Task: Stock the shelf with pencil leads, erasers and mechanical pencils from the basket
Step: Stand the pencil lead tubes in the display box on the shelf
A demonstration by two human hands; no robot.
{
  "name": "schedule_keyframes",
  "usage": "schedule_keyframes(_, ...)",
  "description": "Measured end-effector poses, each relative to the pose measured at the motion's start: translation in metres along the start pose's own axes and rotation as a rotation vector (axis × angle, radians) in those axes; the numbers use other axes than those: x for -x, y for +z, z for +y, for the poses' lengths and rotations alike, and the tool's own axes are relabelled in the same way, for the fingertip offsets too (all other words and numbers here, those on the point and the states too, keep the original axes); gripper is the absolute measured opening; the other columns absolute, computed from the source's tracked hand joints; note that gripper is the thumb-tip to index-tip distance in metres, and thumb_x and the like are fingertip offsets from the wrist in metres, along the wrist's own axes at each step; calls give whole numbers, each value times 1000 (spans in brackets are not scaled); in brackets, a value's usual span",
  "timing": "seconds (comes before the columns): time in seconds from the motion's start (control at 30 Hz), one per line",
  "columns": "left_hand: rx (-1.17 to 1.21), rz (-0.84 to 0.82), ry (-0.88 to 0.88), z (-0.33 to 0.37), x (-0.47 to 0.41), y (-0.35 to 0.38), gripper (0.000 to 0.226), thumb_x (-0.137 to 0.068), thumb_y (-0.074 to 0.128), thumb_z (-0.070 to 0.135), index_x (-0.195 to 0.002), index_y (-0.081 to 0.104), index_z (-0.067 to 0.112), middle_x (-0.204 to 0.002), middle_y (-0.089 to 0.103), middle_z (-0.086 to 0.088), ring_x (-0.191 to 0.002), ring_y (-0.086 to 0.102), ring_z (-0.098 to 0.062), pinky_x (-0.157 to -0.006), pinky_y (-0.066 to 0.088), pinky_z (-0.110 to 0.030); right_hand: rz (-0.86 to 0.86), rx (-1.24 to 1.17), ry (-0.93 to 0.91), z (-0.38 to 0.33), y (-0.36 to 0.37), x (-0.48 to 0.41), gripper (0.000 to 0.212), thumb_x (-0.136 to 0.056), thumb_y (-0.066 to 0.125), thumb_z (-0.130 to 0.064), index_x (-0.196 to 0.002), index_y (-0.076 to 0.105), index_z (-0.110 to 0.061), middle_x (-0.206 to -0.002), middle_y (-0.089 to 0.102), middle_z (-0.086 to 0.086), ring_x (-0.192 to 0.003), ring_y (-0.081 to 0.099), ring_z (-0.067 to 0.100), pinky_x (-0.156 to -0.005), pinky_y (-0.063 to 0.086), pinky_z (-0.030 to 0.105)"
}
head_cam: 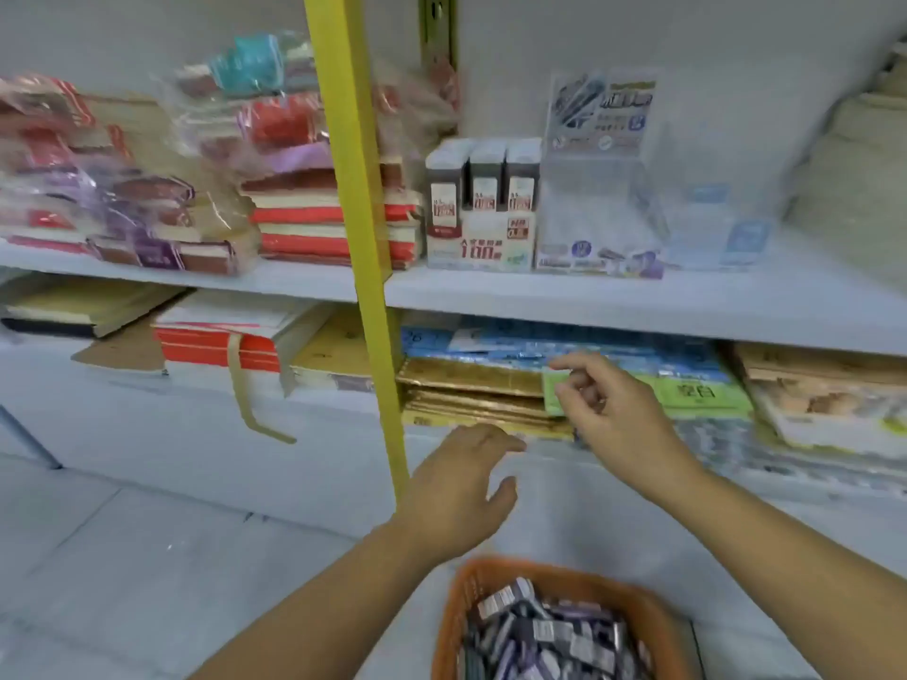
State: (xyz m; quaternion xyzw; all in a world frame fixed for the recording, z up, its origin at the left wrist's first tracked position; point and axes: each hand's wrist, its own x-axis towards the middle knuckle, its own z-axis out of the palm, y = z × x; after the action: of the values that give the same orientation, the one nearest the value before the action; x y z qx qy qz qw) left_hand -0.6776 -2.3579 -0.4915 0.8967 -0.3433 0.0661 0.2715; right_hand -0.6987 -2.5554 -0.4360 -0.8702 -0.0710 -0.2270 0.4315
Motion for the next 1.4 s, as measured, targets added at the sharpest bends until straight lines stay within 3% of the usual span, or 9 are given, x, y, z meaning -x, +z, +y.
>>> schedule_keyframes(0.1,79,-277,-205,-22,27,65,39,-96,56,34,-135,55,27,-140,52,3,-128,47,-17,-103,41,-30,-152,36,334,73,27,58,19,-96,55,-21,-96,59,-39,-80,55,-16,-67,53,4,-60,42,25)
schedule_keyframes(0.27,270,-445,-588,-51,84,167,28,-92,65,24,-120,63,23,-120,63,-6,-107,60,-23,-97,47,-34,-314,223,672,179,69,155,16,-93,54,-28,-103,67,-28,-105,69,-10,-93,65,15,-82,52,31)
schedule_keyframes(0.4,292,-616,-755,-69,119,226,46,-91,67,25,-135,55,19,-135,57,-5,-118,57,-23,-100,45,-33,-497,143,858,228,97,216,29,-96,55,-23,-124,60,-26,-130,58,-3,-103,58,10,-81,44,19)
schedule_keyframes(0.6,342,-686,-785,-77,129,271,52,-93,67,27,-142,50,20,-146,51,-4,-133,47,-21,-107,33,-26,-513,347,867,262,122,245,48,-93,58,-22,-139,45,-30,-146,39,0,-142,19,27,-117,17,44)
schedule_keyframes(0.73,298,-677,-802,-79,123,286,55,-88,72,32,-139,52,25,-138,54,0,-126,49,-22,-111,39,-42,-490,410,846,270,130,241,38,-89,63,-20,-125,53,-28,-131,52,-3,-126,42,20,-111,30,39)
schedule_keyframes(0.87,269,-657,-820,-82,116,294,52,-83,77,31,-131,56,31,-112,59,5,-103,55,-18,-94,51,-39,-508,499,696,273,127,240,18,-91,62,-30,-108,63,-25,-106,60,-6,-107,45,16,-94,37,34)
schedule_keyframes(1.1,281,-617,-772,-87,114,297,38,-83,77,24,-117,64,33,-96,56,6,-91,56,-18,-79,51,-33,-587,387,653,271,146,225,25,-94,59,-25,-117,67,-18,-141,50,0,-133,34,23,-110,25,37)
schedule_keyframes(1.23,337,-560,-809,-97,114,294,27,-82,79,25,-104,66,30,-92,56,3,-82,57,-15,-74,53,-30,-546,384,691,269,155,225,26,-89,66,-25,-115,64,-20,-123,61,0,-121,40,22,-96,33,34)
schedule_keyframes(1.4,411,-600,-846,-97,115,294,46,-78,82,30,-119,62,35,-106,62,9,-93,59,-11,-77,52,-28,-445,301,827,266,155,224,42,-83,74,-15,-120,55,-16,-109,55,0,-112,47,21,-87,40,30)
